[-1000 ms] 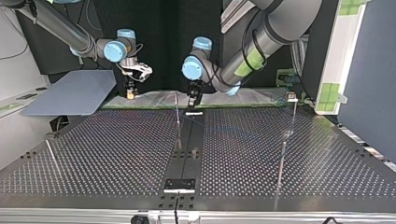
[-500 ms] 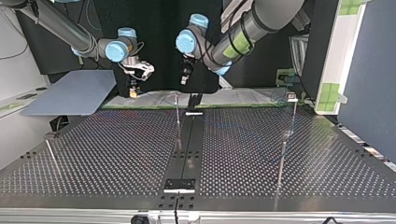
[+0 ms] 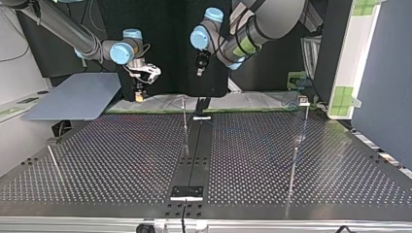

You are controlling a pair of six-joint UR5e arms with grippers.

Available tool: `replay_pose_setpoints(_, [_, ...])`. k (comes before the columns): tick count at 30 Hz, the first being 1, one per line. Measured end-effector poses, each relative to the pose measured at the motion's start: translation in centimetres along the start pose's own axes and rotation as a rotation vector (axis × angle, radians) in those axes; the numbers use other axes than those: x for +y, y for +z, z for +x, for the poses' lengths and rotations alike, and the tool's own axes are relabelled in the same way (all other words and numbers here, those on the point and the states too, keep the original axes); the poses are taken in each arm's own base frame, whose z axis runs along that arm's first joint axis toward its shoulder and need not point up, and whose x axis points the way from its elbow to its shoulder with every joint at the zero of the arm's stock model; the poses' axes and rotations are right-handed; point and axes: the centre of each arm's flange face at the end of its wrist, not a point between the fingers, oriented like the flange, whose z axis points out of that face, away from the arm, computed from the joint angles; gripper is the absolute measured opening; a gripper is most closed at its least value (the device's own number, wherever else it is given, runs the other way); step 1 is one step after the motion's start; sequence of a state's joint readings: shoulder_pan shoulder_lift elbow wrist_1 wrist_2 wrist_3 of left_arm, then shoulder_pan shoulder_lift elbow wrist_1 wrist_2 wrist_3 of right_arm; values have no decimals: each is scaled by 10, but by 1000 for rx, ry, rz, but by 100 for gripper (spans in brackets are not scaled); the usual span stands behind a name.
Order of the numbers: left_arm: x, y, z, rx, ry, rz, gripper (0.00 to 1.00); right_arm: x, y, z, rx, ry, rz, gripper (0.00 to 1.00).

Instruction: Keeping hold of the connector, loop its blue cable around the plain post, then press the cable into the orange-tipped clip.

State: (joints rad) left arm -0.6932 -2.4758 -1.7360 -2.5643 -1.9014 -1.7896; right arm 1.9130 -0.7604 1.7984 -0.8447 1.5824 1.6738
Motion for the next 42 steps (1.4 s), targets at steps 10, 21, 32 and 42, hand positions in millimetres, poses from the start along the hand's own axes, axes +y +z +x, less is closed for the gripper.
replay_pose_setpoints(10, [12, -1, 6, 22, 53, -83, 100, 0, 0, 0, -4, -1, 0, 0])
replay_pose_setpoints(21, [2, -3, -28, -36, 115, -47, 100, 0, 0, 0, -4, -1, 0, 0])
replay_pose_setpoints(32, [-18, 2, -48, -94, 87, 65, 100, 0, 0, 0, 1, 0, 0, 0])
replay_pose_setpoints(42, [-21, 4, -52, -104, 81, 76, 100, 0, 0, 0, 4, 0, 1, 0])
